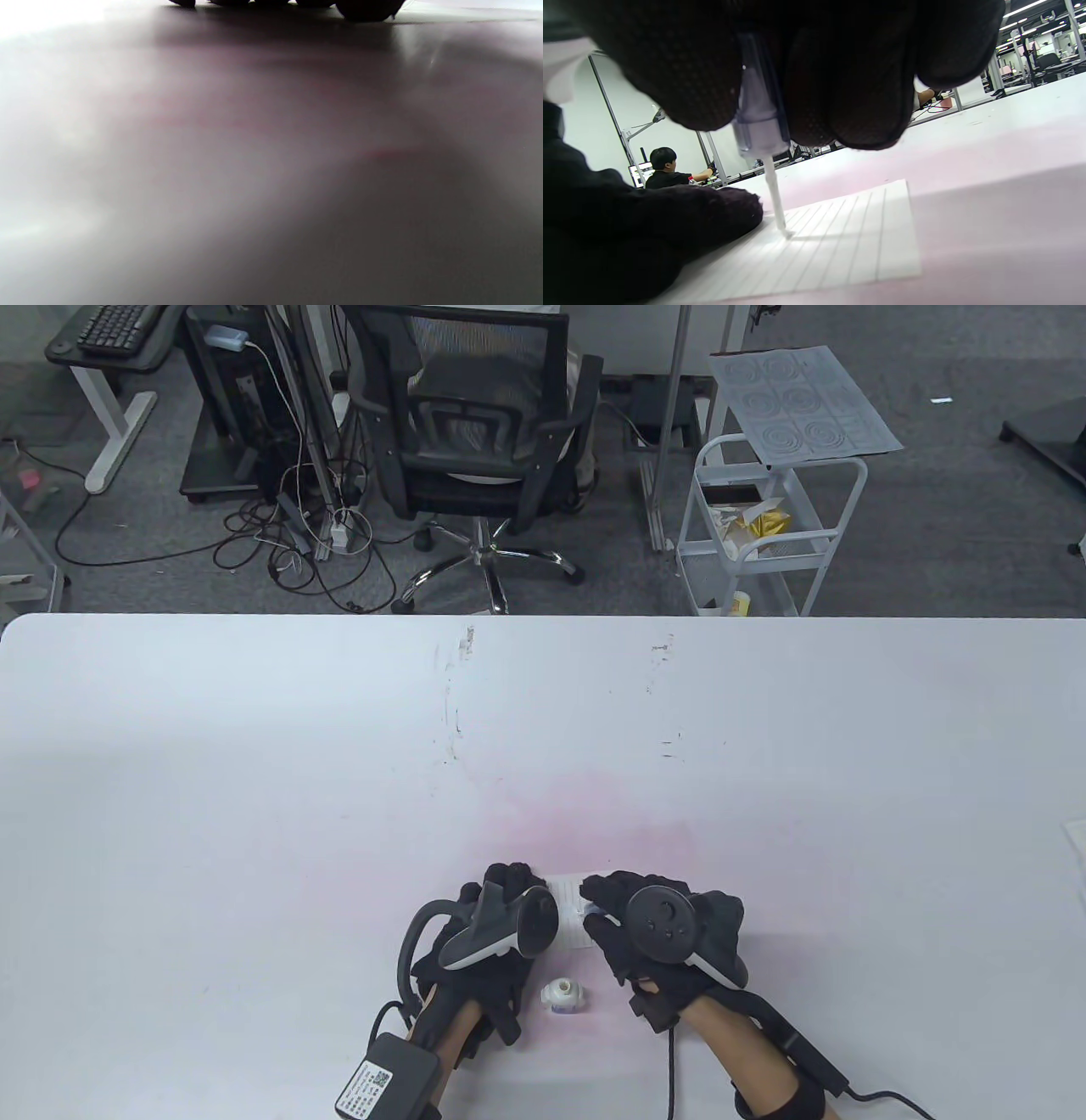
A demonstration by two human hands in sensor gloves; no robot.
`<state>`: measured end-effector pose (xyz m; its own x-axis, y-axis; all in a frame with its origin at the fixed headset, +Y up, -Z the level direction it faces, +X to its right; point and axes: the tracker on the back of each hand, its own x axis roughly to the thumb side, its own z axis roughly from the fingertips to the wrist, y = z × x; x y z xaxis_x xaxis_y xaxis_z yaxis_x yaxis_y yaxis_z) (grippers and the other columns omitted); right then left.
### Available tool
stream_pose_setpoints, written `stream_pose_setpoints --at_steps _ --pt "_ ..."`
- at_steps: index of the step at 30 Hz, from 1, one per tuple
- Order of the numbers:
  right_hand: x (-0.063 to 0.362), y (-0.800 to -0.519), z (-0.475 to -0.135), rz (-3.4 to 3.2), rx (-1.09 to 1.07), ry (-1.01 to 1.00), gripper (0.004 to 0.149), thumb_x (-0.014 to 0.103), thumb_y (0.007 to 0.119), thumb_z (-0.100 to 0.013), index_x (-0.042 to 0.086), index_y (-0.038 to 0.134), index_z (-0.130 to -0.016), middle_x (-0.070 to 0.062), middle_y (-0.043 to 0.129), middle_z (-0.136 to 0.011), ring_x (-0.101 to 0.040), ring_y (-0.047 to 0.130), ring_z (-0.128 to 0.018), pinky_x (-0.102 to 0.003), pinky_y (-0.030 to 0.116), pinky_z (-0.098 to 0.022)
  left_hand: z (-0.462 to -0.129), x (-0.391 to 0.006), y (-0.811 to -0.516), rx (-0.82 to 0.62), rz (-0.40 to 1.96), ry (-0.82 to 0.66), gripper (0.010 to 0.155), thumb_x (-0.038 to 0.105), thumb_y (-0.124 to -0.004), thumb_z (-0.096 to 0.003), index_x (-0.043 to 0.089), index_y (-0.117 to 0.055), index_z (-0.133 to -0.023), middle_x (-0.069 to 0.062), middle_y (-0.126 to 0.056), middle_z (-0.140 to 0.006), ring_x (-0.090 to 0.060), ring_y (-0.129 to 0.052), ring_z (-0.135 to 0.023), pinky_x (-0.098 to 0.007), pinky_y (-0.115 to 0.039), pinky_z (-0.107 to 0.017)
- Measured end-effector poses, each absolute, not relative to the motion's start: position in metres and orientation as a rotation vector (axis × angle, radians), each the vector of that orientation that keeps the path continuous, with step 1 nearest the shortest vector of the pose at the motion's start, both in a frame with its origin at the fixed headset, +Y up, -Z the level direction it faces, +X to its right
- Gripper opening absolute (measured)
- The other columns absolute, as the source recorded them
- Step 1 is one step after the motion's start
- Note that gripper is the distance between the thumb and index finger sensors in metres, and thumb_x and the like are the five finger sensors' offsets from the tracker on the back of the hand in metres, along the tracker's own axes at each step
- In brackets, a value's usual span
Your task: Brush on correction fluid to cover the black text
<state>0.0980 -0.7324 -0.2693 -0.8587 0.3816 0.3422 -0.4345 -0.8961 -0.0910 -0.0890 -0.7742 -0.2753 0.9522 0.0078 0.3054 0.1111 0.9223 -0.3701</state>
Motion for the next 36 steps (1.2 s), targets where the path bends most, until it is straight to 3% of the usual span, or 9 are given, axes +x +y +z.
stream_pose_setpoints --at_steps 36 --pt "0.0984 -0.7333 -0.2670 2.613 0.453 -0.308 0.046 0.041 0.092 -0.033 0.026 0.087 -0.077 -0.002 0.093 -0.073 -0.029 0.102 -0.057 -0.054 0.075 -0.055 -0.2750 -0.0889 -0.7746 -0.396 -0.055 -0.307 0.063 0.045 -0.057 -0.0519 0.031 -0.032 -0.107 0.001 -0.026 -0.118 -0.026 -0.035 -0.115 -0.046 -0.041 -0.085"
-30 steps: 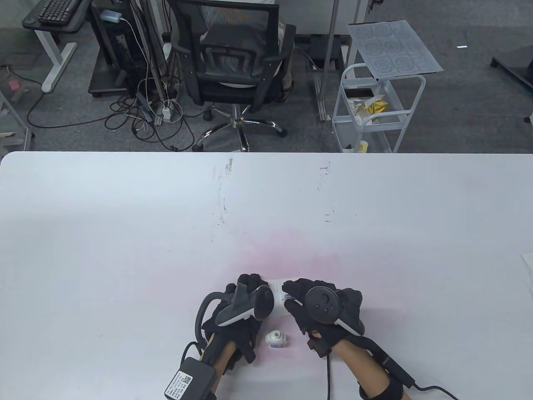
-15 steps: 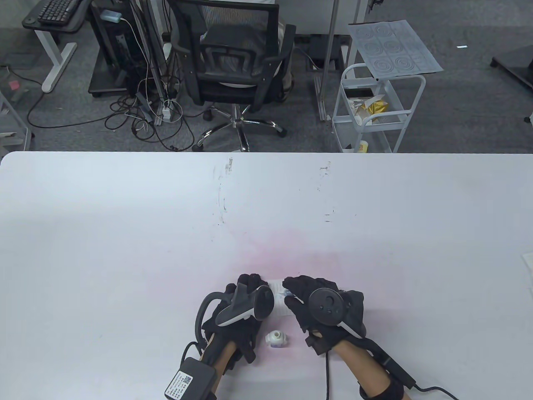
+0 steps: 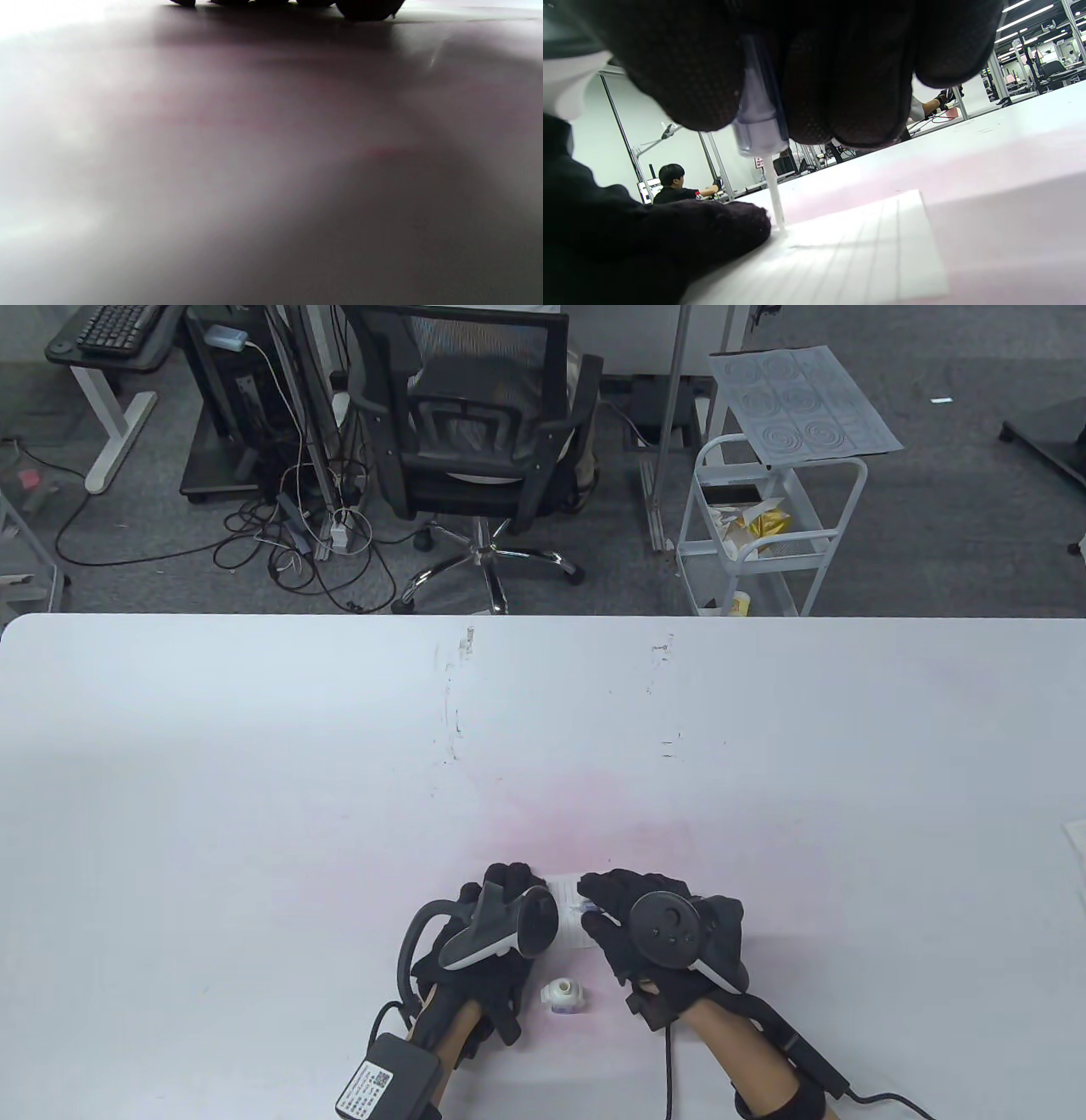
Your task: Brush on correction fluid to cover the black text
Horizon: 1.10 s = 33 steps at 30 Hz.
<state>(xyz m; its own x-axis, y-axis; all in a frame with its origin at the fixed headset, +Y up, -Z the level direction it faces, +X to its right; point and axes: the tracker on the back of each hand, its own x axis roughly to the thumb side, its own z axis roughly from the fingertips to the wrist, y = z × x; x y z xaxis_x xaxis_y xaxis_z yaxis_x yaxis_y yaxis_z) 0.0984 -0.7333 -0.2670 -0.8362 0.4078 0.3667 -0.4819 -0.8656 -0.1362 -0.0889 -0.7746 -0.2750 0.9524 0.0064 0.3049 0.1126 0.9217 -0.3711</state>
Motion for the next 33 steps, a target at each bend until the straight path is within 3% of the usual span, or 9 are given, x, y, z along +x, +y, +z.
stream_pose_setpoints --at_steps 13,28,33 --pt "0.101 -0.734 -0.267 2.682 0.453 -0.234 0.046 0.040 0.092 -0.033 0.025 0.088 -0.076 -0.003 0.093 -0.072 -0.030 0.102 -0.056 -0.054 0.075 -0.054 -0.275 -0.089 -0.775 -0.396 -0.055 -0.307 0.063 0.045 -0.057 -0.0520 0.031 -0.031 -0.107 0.001 -0.026 -0.118 -0.026 -0.035 -0.115 -0.046 -0.041 -0.085" --pt "0.145 -0.712 -0.246 2.418 0.348 -0.455 0.047 0.041 0.091 -0.033 0.024 0.087 -0.077 -0.004 0.093 -0.072 -0.030 0.102 -0.055 -0.055 0.075 -0.054 -0.276 -0.092 -0.774 -0.391 -0.037 -0.307 0.063 0.045 -0.059 -0.0517 0.033 -0.033 -0.108 0.003 -0.027 -0.119 -0.024 -0.034 -0.116 -0.049 -0.039 -0.086" --pt "0.157 -0.714 -0.244 2.357 0.306 -0.439 0.047 0.041 0.091 -0.034 0.023 0.087 -0.077 -0.004 0.093 -0.071 -0.030 0.102 -0.054 -0.055 0.075 -0.053 -0.275 -0.102 -0.765 -0.284 0.008 -0.292 0.066 0.047 -0.064 -0.0490 0.035 -0.037 -0.108 0.003 -0.028 -0.120 -0.026 -0.033 -0.116 -0.052 -0.039 -0.085"
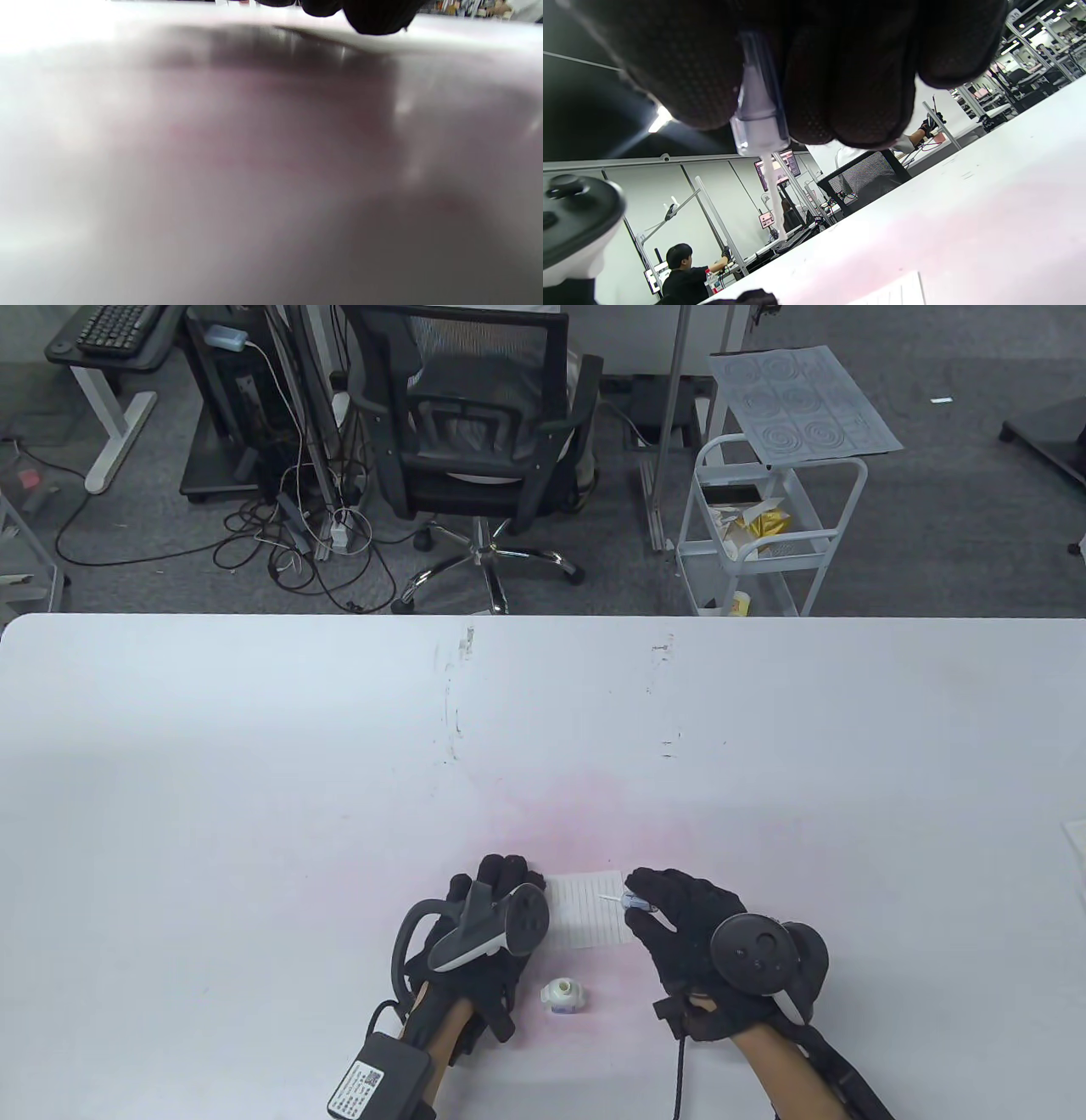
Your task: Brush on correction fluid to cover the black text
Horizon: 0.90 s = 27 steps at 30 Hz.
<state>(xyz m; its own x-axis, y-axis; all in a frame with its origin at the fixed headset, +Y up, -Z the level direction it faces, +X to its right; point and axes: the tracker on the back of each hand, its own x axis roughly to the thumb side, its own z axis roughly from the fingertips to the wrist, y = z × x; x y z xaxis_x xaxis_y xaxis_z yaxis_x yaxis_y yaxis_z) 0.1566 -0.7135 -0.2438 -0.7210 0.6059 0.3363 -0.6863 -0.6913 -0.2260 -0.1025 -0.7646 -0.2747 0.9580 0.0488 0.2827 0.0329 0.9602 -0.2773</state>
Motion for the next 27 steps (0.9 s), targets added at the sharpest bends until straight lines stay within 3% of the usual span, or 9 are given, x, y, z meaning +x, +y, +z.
stream_pose_setpoints --at_steps 4,12,27 --pt "0.164 -0.715 -0.245 2.327 0.271 -0.424 0.047 0.041 0.091 -0.034 0.023 0.087 -0.077 -0.004 0.093 -0.071 -0.030 0.102 -0.054 -0.055 0.075 -0.053 -0.267 -0.115 -0.747 -0.055 0.119 -0.300 0.066 0.047 -0.070 -0.0446 0.035 -0.047 -0.106 0.002 -0.040 -0.119 -0.029 -0.048 -0.114 -0.054 -0.048 -0.081" --pt "0.172 -0.715 -0.245 2.309 0.242 -0.420 0.047 0.041 0.091 -0.034 0.023 0.087 -0.077 -0.005 0.092 -0.071 -0.030 0.102 -0.054 -0.055 0.075 -0.053 -0.242 -0.128 -0.717 0.097 0.187 -0.355 0.068 0.051 -0.072 -0.0427 0.034 -0.053 -0.105 0.001 -0.051 -0.117 -0.030 -0.057 -0.111 -0.055 -0.055 -0.079" --pt "0.174 -0.715 -0.243 2.320 0.235 -0.406 0.047 0.041 0.091 -0.034 0.022 0.087 -0.077 -0.005 0.093 -0.071 -0.030 0.102 -0.054 -0.055 0.075 -0.053 -0.228 -0.121 -0.726 -0.150 0.365 -0.617 0.074 0.055 -0.086 -0.0349 0.026 -0.066 -0.101 -0.007 -0.072 -0.108 -0.031 -0.082 -0.097 -0.050 -0.071 -0.071"
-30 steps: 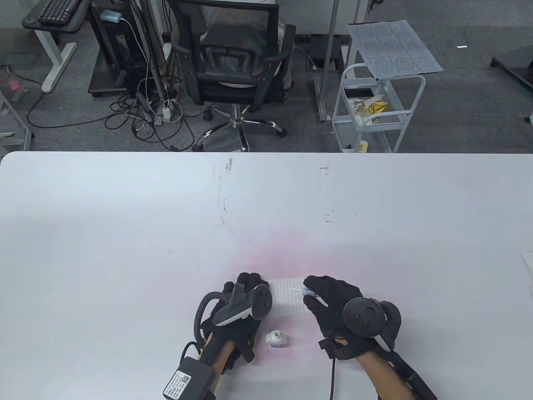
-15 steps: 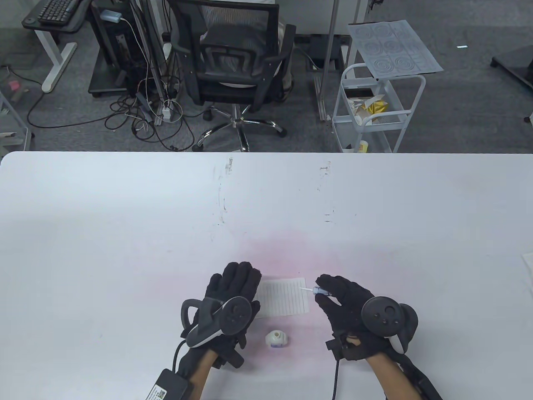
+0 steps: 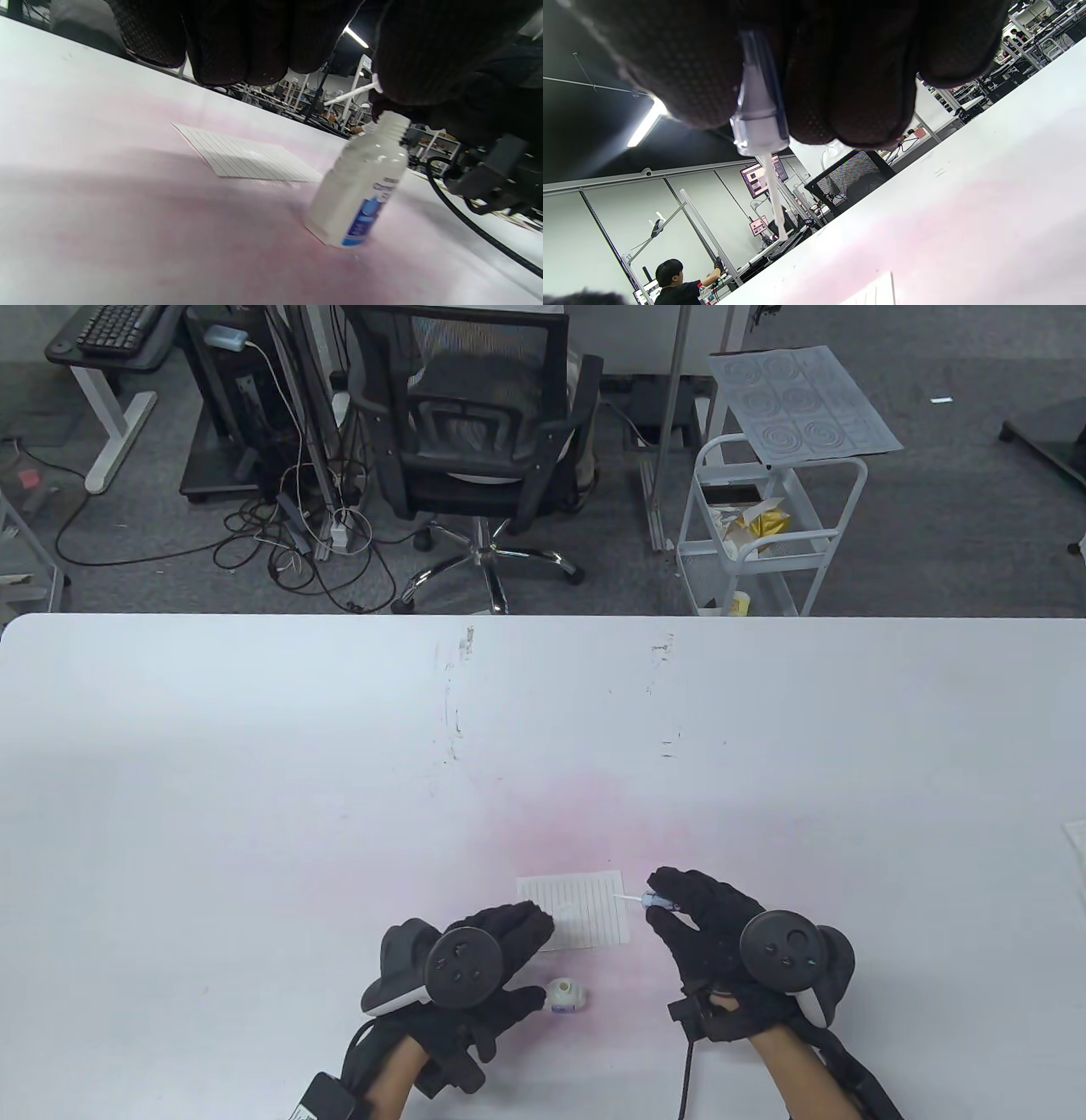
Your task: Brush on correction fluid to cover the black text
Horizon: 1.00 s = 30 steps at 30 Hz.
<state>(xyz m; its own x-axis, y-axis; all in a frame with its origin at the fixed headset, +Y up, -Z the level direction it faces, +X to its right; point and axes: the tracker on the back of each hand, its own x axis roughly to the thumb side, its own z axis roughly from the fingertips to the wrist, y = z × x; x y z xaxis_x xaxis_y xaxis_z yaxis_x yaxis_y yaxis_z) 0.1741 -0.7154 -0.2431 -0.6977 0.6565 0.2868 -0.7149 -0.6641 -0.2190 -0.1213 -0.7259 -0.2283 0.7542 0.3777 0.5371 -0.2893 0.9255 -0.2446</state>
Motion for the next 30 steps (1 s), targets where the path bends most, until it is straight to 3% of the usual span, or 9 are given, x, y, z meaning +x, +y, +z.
stream_pose_setpoints --at_steps 7,15,30 --pt "0.174 -0.716 -0.243 2.327 0.236 -0.396 0.047 0.041 0.090 -0.034 0.022 0.087 -0.077 -0.005 0.093 -0.071 -0.030 0.102 -0.054 -0.055 0.075 -0.053 -0.229 -0.110 -0.744 -0.234 0.401 -0.619 0.074 0.055 -0.090 -0.0323 0.024 -0.071 -0.096 -0.008 -0.080 -0.100 -0.029 -0.092 -0.084 -0.049 -0.075 -0.066" --pt "0.174 -0.717 -0.243 2.332 0.243 -0.394 0.047 0.041 0.090 -0.034 0.022 0.087 -0.077 -0.005 0.093 -0.071 -0.030 0.102 -0.054 -0.055 0.075 -0.053 -0.229 -0.104 -0.754 -0.198 0.397 -0.597 0.068 0.052 -0.095 -0.0290 0.024 -0.078 -0.089 -0.007 -0.091 -0.088 -0.021 -0.100 -0.061 -0.045 -0.081 -0.058" --pt "0.169 -0.713 -0.242 2.334 0.289 -0.383 0.049 0.043 0.090 -0.034 0.020 0.087 -0.077 -0.006 0.093 -0.069 -0.029 0.103 -0.050 -0.055 0.076 -0.051 -0.228 -0.096 -0.757 -0.163 0.433 -0.555 0.059 0.051 -0.097 -0.0305 0.024 -0.084 -0.082 -0.005 -0.098 -0.079 -0.020 -0.102 -0.053 -0.044 -0.083 -0.055"
